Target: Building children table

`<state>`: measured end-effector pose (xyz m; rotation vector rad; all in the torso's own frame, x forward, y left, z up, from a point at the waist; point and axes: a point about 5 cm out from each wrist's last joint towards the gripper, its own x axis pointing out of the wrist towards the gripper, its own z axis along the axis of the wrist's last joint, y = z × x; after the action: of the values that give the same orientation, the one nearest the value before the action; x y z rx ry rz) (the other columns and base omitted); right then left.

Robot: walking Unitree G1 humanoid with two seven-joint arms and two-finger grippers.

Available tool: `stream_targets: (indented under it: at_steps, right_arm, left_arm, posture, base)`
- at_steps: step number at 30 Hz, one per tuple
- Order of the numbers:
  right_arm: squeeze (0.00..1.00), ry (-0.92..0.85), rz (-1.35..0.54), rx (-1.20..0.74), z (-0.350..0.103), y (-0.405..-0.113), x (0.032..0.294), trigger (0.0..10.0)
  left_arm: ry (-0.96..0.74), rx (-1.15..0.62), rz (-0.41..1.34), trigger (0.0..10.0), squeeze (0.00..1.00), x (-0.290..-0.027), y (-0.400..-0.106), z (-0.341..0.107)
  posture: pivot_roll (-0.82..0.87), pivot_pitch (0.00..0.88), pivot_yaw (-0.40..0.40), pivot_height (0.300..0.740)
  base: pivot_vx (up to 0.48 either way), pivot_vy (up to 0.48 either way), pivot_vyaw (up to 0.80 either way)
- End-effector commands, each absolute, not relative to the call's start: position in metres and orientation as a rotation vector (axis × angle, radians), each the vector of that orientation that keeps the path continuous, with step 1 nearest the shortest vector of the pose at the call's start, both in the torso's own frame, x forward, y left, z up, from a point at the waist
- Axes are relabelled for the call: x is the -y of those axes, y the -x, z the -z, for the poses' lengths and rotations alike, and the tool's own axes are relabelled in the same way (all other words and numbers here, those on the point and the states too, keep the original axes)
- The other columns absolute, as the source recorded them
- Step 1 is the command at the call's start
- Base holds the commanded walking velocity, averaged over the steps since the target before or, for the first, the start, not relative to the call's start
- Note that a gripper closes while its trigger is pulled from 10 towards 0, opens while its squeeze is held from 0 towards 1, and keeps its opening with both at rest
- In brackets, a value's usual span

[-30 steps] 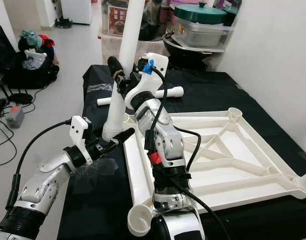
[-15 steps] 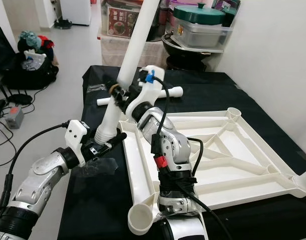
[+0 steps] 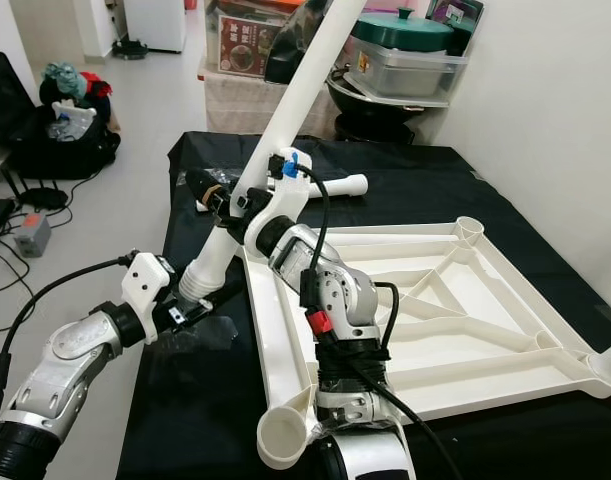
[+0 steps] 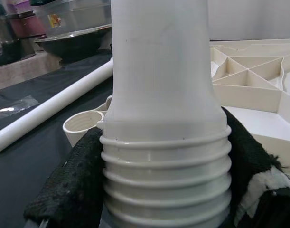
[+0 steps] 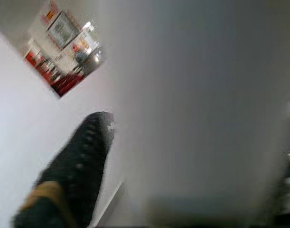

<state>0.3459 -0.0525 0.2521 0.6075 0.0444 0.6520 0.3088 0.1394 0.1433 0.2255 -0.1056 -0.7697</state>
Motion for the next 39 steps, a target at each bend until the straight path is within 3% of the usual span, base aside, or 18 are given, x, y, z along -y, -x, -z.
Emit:
stream_targets:
  at_steps: [1,5,6,8,9,11,12,13,18,23,27,30,31,32,33,34,39]
  right_arm:
    - [0.0,-0.639,-0.587,-0.02,-0.254,-0.351,0.057,0.0]
    - [0.0,-0.655,-0.557,-0.004,-0.255,-0.352,0.061,0.0]
    - [0.0,-0.659,-0.554,0.001,-0.256,-0.352,0.061,0.0]
    - [0.0,-0.662,-0.552,0.004,-0.256,-0.352,0.061,0.0]
    - [0.0,-0.662,-0.553,0.007,-0.256,-0.352,0.062,0.0]
    - [0.0,-0.662,-0.553,0.009,-0.256,-0.351,0.062,0.0]
    - [0.0,-0.663,-0.553,0.011,-0.256,-0.351,0.062,0.0]
    - [0.0,-0.666,-0.557,0.015,-0.257,-0.35,0.063,0.0]
    - [0.0,-0.684,-0.559,0.04,-0.261,-0.349,0.07,0.0]
    - [0.0,-0.641,-0.392,0.197,-0.286,-0.36,0.118,0.0]
    - [0.0,-0.591,-0.327,0.245,-0.293,-0.362,0.134,0.0]
    - [0.0,-0.506,-0.147,0.311,-0.297,-0.364,0.179,0.0]
    - [0.0,-0.506,-0.147,0.311,-0.297,-0.364,0.179,0.0]
    - [0.0,-0.478,-0.098,0.321,-0.296,-0.363,0.191,0.0]
    - [0.0,-0.478,-0.098,0.321,-0.296,-0.363,0.191,0.0]
    - [0.0,-0.458,-0.064,0.321,-0.293,-0.362,0.198,0.0]
    - [0.0,-0.332,-0.113,0.297,-0.279,-0.349,0.189,0.0]
  left_arm:
    - [-0.241,0.121,0.797,0.0,0.0,-0.133,-0.306,-0.142]
    - [-0.248,0.119,0.796,0.0,0.0,-0.133,-0.305,-0.14]
    - [-0.251,0.119,0.796,0.7,0.0,-0.133,-0.305,-0.139]
    - [-0.252,0.119,0.797,0.7,0.0,-0.133,-0.304,-0.139]
    - [-0.249,0.12,0.804,3.8,0.0,-0.133,-0.304,-0.138]
    - [-0.245,0.121,0.809,3.8,0.0,-0.132,-0.304,-0.138]
    - [-0.248,0.125,0.818,8.6,0.32,-0.132,-0.304,-0.139]
    - [-0.246,0.127,0.828,10.0,1.0,-0.132,-0.304,-0.139]
    - [-0.241,0.131,0.817,10.0,1.0,-0.136,-0.305,-0.141]
    - [-0.213,0.14,0.729,10.0,1.0,-0.142,-0.308,-0.141]
    - [-0.21,0.142,0.691,10.0,1.0,-0.142,-0.31,-0.141]
    - [-0.192,0.149,0.639,10.0,1.0,-0.14,-0.312,-0.143]
    - [-0.192,0.149,0.639,10.0,1.0,-0.14,-0.312,-0.143]
    - [-0.182,0.153,0.632,10.0,0.18,-0.141,-0.311,-0.143]
    - [-0.182,0.153,0.632,10.0,0.18,-0.141,-0.311,-0.143]
    - [-0.174,0.154,0.616,10.0,0.0,-0.142,-0.311,-0.143]
    - [-0.121,0.14,0.54,10.0,0.0,-0.149,-0.311,-0.14]
  posture:
    - [0.11,0.0,-0.11,0.74]
    - [0.11,0.0,-0.109,0.74]
    - [0.11,0.0,-0.109,0.74]
    - [0.1,0.0,-0.105,0.74]
    - [0.1,0.0,-0.103,0.74]
    - [0.1,0.0,-0.103,0.74]
    - [0.1,0.0,-0.103,0.74]
    - [0.1,0.0,-0.103,0.74]
    - [0.11,0.0,-0.103,0.74]
    - [0.1,0.0,-0.098,0.74]
    - [0.09,0.0,-0.097,0.74]
    - [0.1,0.0,-0.107,0.74]
    - [0.1,0.0,-0.107,0.74]
    - [0.1,0.0,-0.107,0.74]
    - [0.1,0.0,-0.107,0.74]
    - [0.1,0.0,-0.107,0.74]
    - [0.08,0.0,-0.092,0.74]
  base:
    - [0.0,0.0,0.0]
    - [0.0,0.0,0.0]
    - [0.0,0.0,0.0]
    - [0.0,0.0,0.0]
    - [0.0,0.0,0.0]
    - [0.0,0.0,0.0]
    - [0.0,0.0,0.0]
    - [0.0,0.0,0.0]
    - [0.0,0.0,0.0]
    - [0.0,0.0,0.0]
    - [0.0,0.0,0.0]
    - [0.0,0.0,0.0]
    - [0.0,0.0,0.0]
    - [0.0,0.0,0.0]
    - [0.0,0.0,0.0]
    - [0.0,0.0,0.0]
    - [0.0,0.0,0.0]
